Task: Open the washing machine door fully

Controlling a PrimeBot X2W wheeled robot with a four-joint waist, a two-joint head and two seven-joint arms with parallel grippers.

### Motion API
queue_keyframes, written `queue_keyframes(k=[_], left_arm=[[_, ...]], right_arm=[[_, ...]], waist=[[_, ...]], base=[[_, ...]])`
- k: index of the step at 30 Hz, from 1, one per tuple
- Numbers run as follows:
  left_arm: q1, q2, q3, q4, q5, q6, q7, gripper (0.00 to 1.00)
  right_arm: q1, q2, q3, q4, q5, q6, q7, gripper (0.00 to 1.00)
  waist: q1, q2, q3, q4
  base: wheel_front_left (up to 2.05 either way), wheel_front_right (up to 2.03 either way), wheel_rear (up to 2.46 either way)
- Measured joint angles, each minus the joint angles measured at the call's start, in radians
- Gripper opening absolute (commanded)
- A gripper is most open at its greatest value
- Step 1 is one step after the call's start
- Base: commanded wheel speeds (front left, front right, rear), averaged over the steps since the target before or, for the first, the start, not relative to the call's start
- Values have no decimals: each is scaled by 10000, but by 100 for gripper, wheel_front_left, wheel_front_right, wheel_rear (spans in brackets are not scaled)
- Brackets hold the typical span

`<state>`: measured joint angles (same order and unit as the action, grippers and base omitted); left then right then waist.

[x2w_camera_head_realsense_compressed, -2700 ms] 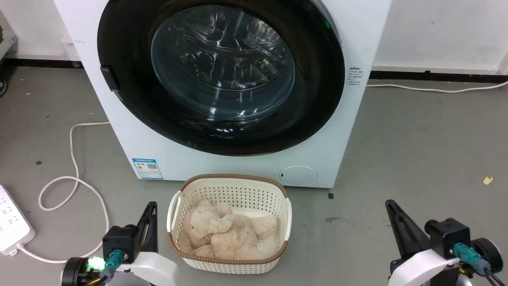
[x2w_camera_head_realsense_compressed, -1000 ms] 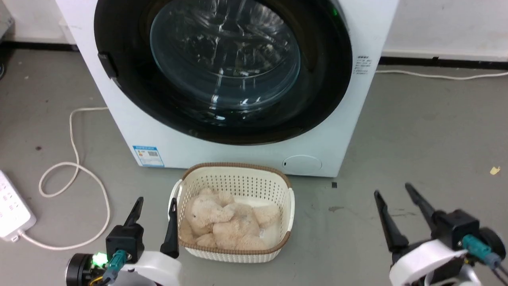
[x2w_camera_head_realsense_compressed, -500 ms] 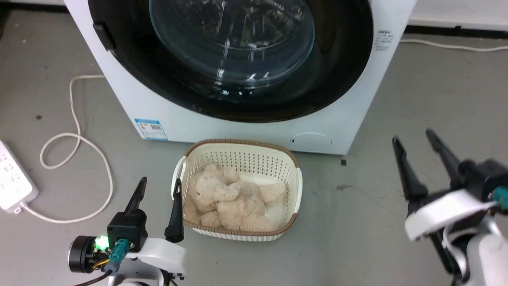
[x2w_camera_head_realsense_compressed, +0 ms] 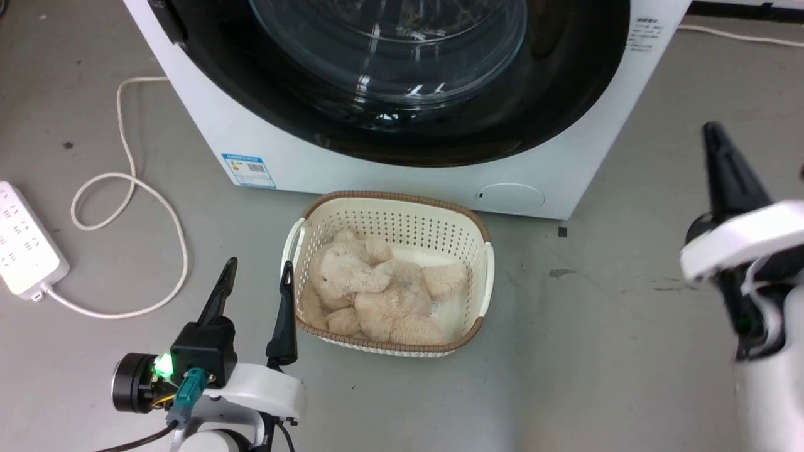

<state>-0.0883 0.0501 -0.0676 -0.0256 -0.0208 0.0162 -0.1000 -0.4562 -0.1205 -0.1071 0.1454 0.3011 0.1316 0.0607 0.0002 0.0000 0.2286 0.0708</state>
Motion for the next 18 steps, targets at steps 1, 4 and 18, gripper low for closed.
queue_keyframes(k=[1,4,18], left_arm=[[-3,0,-19,0,0,0,-27,100],[-82,0,-90,0,-10,27,-82,100],[-448,0,-263,-111,-104,88,-364,100]], right_arm=[[-189,77,-213,199,194,0,84,0],[-724,178,-600,690,531,-2,355,0],[-3371,261,-2127,2794,1969,-2,2023,0]], waist=[[0,0,40,20],[-1,0,161,91],[-1,0,912,379]], base=[[0,0,0],[0,0,0],[0,0,0]])
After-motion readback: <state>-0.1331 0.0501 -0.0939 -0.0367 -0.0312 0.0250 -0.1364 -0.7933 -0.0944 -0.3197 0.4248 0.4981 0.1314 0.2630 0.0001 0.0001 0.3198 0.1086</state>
